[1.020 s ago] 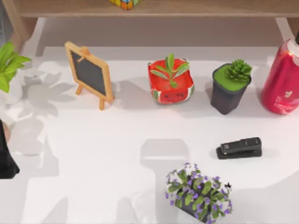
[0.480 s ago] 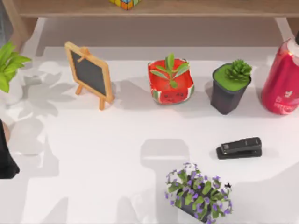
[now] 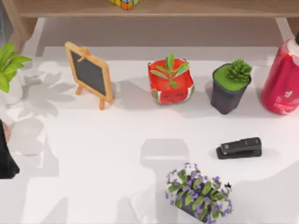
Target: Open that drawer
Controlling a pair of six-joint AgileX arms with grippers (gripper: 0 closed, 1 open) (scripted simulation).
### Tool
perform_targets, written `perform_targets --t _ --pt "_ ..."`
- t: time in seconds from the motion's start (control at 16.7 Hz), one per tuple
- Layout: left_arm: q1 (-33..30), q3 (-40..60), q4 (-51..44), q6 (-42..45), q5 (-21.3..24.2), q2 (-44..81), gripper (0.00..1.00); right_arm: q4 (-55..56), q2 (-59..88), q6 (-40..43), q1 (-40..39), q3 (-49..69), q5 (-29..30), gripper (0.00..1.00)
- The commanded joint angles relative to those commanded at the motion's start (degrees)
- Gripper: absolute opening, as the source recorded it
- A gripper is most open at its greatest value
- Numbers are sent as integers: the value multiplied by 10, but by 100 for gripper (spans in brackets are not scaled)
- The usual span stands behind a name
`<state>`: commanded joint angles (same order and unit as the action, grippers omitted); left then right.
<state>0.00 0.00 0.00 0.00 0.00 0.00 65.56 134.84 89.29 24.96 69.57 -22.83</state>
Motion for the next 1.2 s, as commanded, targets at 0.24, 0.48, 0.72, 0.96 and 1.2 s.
perform_targets --t 0.24,0.48,0.72,0.96,1.2 --pt "0 0 0 0 0 0 100 0 0 0 0 0 0 40" --pt "0 0 0 0 0 0 100 0 0 0 0 0 0 10" --pt "0 0 0 0 0 0 100 0 0 0 0 0 0 0" --pt "0 0 0 0 0 0 100 0 0 0 0 0 0 0" --pt "0 0 0 0 0 0 100 6 -6 -1 6 -10 -1 0"
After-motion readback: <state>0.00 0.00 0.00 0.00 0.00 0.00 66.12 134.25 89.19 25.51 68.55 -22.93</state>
